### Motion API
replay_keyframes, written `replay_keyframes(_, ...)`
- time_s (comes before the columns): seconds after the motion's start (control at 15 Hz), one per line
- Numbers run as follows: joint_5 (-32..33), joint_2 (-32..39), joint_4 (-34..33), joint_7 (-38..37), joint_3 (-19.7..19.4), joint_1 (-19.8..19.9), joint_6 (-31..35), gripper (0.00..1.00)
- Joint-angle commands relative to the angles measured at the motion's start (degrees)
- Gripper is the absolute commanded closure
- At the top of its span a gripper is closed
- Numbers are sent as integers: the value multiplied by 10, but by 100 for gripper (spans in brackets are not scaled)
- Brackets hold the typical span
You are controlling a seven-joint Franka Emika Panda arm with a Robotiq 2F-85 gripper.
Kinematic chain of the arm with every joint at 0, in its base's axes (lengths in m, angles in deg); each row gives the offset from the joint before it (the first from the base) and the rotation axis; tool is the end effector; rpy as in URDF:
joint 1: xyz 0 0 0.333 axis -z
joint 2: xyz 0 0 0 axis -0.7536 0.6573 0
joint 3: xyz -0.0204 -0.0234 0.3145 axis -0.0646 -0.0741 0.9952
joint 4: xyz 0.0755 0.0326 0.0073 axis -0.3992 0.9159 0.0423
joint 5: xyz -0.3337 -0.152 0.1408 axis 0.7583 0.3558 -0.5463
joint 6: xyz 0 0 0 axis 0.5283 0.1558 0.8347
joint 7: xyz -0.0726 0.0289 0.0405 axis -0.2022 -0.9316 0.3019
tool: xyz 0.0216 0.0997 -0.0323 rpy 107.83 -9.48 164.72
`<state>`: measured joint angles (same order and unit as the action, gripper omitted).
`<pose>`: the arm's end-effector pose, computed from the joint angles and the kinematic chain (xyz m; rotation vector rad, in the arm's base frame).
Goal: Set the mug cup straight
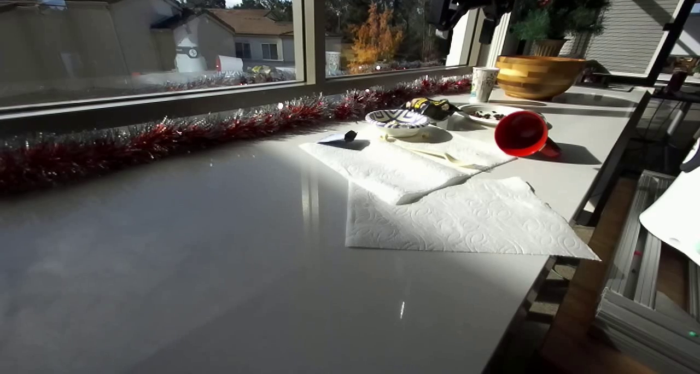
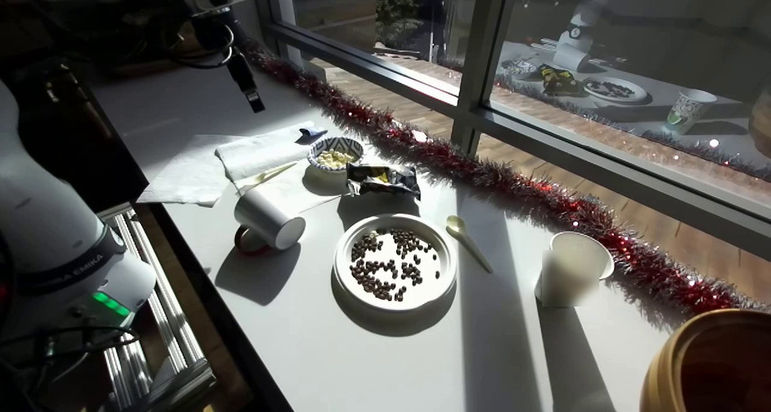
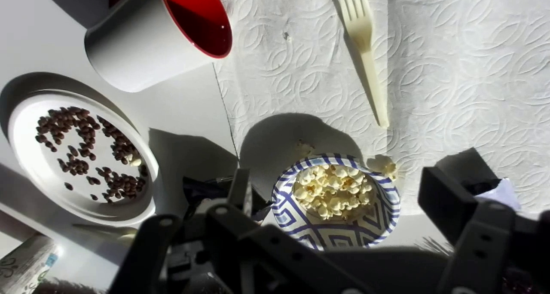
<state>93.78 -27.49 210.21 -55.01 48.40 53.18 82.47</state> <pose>0.3446 0.1019 0.3781 2.8671 -0.4209 0.2777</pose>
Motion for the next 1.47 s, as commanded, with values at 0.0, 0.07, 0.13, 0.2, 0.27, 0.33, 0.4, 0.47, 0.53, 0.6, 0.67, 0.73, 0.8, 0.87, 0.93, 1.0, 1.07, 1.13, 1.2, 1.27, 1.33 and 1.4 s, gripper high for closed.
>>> replay_keyframes(0.0, 114, 22, 0, -106, 44, 45, -22, 0)
replay_keyframes(0.07, 145, 28, 0, -132, 48, 52, -39, 0)
replay_keyframes(0.13, 177, 36, 0, -151, 48, 59, -57, 0)
replay_keyframes(0.2, 208, 49, 0, -166, 45, 65, -76, 0)
replay_keyframes(0.27, 233, 61, 0, -177, 38, 66, -101, 0)
replay_keyframes(0.33, 255, 73, 0, -187, 31, 65, -127, 0)
replay_keyframes(0.4, 272, 83, 0, -194, 22, 62, -155, 0)
replay_keyframes(0.47, 287, 97, -4, -202, 14, 58, -187, 0)
replay_keyframes(0.53, 298, 121, -13, -204, 5, 52, -218, 0)
replay_keyframes(0.6, 282, 88, -1, -194, -21, 21, -188, 0)
replay_keyframes(0.67, 290, 100, -2, -197, -28, 18, -206, 0)
replay_keyframes(0.73, 293, 109, -4, -199, -32, 18, -212, 0)
replay_keyframes(0.8, 294, 116, -6, -201, -34, 17, -214, 0)
replay_keyframes(0.87, 294, 119, -7, -202, -34, 17, -214, 0)
replay_keyframes(0.93, 299, 135, -12, -187, -30, 14, -224, 0)
replay_keyframes(1.0, 311, 141, -10, -190, -27, 8, -226, 0)
replay_keyframes(1.07, 318, 151, -7, -175, -32, -7, -230, 0)
replay_keyframes(1.13, 325, 160, -6, -165, -39, -19, -229, 0)
replay_keyframes(1.2, 328, 169, -5, -154, -46, -31, -227, 0)
replay_keyframes(1.27, 335, 178, -5, -145, -50, -42, -226, 0)
replay_keyframes(1.33, 338, 187, -5, -136, -54, -51, -230, 0)
replay_keyframes(1.4, 344, 197, -5, -127, -57, -60, -231, 0)
